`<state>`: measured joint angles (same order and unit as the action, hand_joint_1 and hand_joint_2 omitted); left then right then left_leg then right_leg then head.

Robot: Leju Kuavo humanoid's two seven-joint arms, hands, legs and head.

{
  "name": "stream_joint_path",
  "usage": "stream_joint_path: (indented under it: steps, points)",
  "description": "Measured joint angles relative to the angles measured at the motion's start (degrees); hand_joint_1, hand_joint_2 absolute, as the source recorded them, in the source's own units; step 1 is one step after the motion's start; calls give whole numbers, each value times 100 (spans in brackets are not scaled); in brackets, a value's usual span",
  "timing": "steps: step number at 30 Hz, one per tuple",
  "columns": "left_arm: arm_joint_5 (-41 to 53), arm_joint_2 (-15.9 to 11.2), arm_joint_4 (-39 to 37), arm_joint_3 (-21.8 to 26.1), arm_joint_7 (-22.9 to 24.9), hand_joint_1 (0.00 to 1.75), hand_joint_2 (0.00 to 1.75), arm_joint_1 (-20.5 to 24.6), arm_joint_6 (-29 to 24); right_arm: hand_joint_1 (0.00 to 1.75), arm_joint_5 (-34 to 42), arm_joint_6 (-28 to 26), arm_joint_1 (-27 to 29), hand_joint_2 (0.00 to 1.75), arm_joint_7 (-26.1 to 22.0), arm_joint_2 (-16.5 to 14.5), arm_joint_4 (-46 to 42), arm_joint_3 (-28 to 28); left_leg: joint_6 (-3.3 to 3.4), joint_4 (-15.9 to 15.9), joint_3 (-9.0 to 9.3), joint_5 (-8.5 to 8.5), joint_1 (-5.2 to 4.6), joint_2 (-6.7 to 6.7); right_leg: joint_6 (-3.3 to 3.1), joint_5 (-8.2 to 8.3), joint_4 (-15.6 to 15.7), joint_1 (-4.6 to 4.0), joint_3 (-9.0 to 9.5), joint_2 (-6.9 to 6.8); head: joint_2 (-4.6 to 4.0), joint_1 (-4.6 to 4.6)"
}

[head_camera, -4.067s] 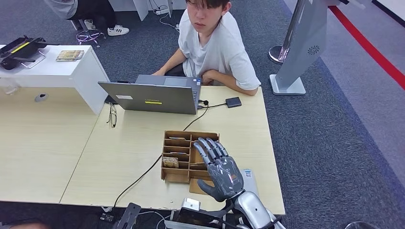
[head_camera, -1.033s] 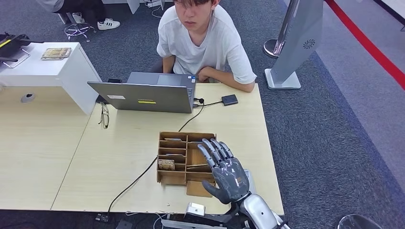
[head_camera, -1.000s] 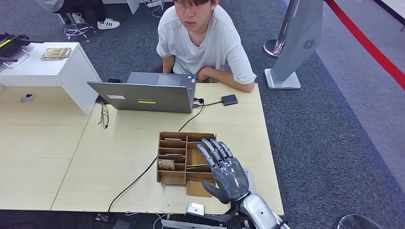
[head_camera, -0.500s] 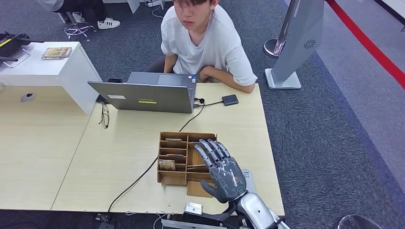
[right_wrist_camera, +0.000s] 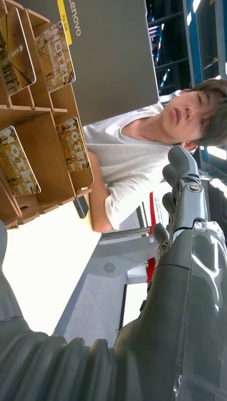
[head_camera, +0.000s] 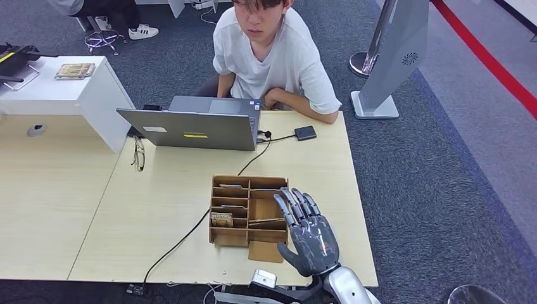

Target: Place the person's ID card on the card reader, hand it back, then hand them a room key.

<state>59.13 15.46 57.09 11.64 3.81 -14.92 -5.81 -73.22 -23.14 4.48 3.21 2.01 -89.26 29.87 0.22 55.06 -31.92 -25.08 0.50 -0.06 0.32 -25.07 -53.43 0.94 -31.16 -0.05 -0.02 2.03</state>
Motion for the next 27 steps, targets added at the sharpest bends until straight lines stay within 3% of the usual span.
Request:
stream_joint_path:
  steps: [27]
  points:
    - [104, 34, 73, -4, -12, 0, 0, 1, 4, 0, -1, 16, 3, 175, 22, 0, 2, -22, -3, 0, 0, 2, -1, 0, 0, 0, 0, 0, 1, 0, 0, 1]
